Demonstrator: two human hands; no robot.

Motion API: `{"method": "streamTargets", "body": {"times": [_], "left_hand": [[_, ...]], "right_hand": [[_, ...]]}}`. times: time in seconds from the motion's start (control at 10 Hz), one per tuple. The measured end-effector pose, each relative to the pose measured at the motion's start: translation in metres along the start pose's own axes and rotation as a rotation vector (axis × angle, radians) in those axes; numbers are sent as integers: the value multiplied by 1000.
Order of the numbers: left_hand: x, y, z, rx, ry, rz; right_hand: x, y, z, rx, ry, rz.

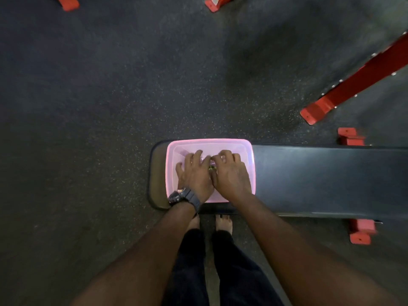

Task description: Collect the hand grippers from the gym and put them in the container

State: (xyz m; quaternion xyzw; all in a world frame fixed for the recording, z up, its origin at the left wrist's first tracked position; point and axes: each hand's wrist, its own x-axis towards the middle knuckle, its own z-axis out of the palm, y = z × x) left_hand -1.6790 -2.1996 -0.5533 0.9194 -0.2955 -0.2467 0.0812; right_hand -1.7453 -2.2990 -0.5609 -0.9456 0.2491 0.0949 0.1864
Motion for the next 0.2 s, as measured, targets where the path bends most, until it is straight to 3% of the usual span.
{"method": "streamTargets", "body": {"times": [0.1,0.2], "left_hand": [[-5,-7,-12,-89,-88,-3],[0,-8,-41,-223,53,37]], "right_hand": [[-1,-2,-13,104,-133,-12],[6,-5,-49,289,-223,71]]}}
